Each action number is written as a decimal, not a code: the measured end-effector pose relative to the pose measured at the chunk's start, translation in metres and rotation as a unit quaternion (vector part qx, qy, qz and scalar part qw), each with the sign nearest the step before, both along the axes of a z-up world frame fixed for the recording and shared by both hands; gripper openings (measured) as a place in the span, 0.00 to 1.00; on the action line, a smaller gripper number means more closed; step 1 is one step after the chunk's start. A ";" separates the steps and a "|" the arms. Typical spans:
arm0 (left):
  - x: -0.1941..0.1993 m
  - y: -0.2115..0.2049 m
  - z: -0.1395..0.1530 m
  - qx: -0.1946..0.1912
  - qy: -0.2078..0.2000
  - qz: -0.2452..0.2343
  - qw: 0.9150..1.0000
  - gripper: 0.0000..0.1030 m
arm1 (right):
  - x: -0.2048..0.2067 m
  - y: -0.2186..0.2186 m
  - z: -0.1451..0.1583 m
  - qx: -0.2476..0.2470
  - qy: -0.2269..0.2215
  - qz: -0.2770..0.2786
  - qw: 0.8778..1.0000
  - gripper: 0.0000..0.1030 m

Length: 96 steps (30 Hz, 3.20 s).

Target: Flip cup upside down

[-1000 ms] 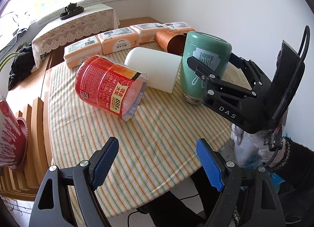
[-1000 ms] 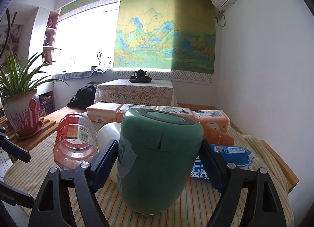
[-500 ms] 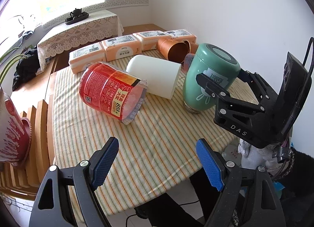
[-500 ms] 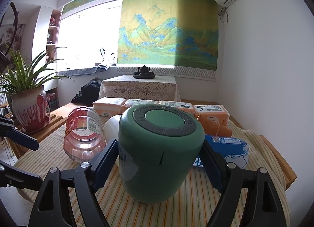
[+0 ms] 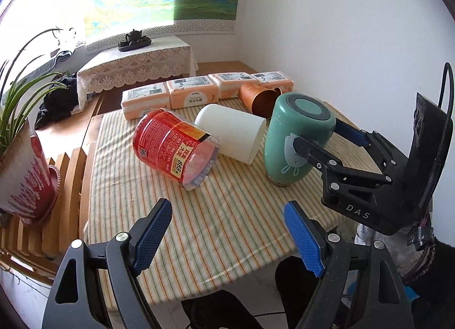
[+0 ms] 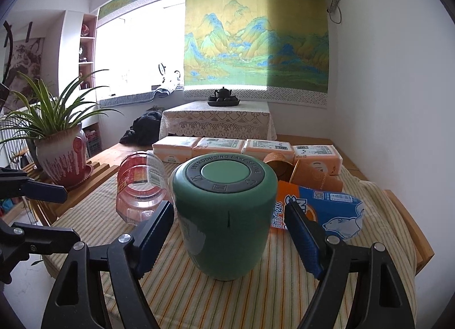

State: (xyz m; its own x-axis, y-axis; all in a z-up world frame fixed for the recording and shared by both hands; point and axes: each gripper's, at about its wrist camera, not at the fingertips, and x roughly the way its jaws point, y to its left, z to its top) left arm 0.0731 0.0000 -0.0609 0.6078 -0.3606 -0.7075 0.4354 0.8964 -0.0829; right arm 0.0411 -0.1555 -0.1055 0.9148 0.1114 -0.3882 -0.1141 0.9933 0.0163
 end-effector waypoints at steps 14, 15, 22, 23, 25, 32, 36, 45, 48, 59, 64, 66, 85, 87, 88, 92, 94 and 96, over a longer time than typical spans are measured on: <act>-0.022 0.000 0.020 -0.025 -0.052 0.055 0.997 0.82 | -0.040 -0.027 0.022 0.049 -0.006 0.012 0.999 0.81; -0.026 -0.002 0.024 -0.023 -0.065 0.062 0.996 0.82 | -0.044 -0.030 0.026 0.053 -0.010 0.012 0.998 0.81; -0.054 -0.015 0.053 -0.013 -0.174 0.116 0.978 0.89 | -0.072 -0.052 0.048 0.056 -0.031 0.001 0.998 0.83; -0.059 -0.017 0.057 -0.011 -0.191 0.125 0.974 0.90 | -0.076 -0.055 0.049 0.057 -0.035 -0.002 0.998 0.83; -0.070 -0.022 0.062 -0.006 -0.227 0.142 0.963 0.92 | -0.081 -0.061 0.052 0.058 -0.043 -0.009 0.997 0.84; -0.098 -0.028 0.068 -0.036 -0.284 0.184 0.940 0.99 | -0.098 -0.078 0.052 0.071 -0.057 -0.026 0.995 0.89; -0.105 -0.032 0.061 -0.043 -0.281 0.190 0.940 0.99 | -0.103 -0.079 0.050 0.065 -0.064 -0.036 0.995 0.90; -0.110 -0.036 0.043 -0.035 -0.276 0.193 0.941 0.99 | -0.105 -0.079 0.042 0.062 -0.067 -0.054 0.994 0.94; -0.106 -0.034 0.039 -0.035 -0.267 0.194 0.943 0.99 | -0.103 -0.079 0.042 0.060 -0.067 -0.056 0.994 0.94; -0.101 -0.026 0.039 -0.037 -0.266 0.203 0.942 0.99 | -0.103 -0.075 0.043 0.050 -0.074 -0.061 0.994 0.94; -0.100 -0.024 0.038 -0.039 -0.264 0.205 0.942 0.99 | -0.102 -0.074 0.044 0.051 -0.074 -0.059 0.994 0.94; -0.100 -0.023 0.038 -0.041 -0.263 0.205 0.942 0.99 | -0.101 -0.074 0.044 0.051 -0.075 -0.058 0.994 0.94; -0.096 -0.024 0.035 -0.041 -0.257 0.204 0.944 0.99 | -0.099 -0.075 0.042 0.058 -0.071 -0.058 0.994 0.94; -0.096 -0.024 0.035 -0.042 -0.257 0.204 0.944 0.99 | -0.099 -0.075 0.042 0.058 -0.070 -0.057 0.994 0.94; -0.096 -0.024 0.035 -0.042 -0.257 0.204 0.944 0.99 | -0.098 -0.075 0.042 0.058 -0.070 -0.057 0.994 0.94; -0.094 -0.024 0.035 -0.043 -0.257 0.204 0.944 0.99 | -0.097 -0.075 0.041 0.058 -0.070 -0.057 0.994 0.94; -0.094 -0.024 0.035 -0.044 -0.256 0.205 0.944 0.99 | -0.097 -0.075 0.041 0.059 -0.069 -0.056 0.994 0.94; -0.094 -0.024 0.034 -0.045 -0.256 0.206 0.944 0.99 | -0.097 -0.075 0.041 0.059 -0.069 -0.057 0.994 0.94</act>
State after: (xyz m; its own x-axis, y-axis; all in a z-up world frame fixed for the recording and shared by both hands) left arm -0.0206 -0.0243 -0.0265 0.9630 -0.0636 -0.2620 0.0552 0.9977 -0.0394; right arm -0.0561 -0.2305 -0.0641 0.9677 0.0421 -0.2486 -0.0110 0.9920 0.1254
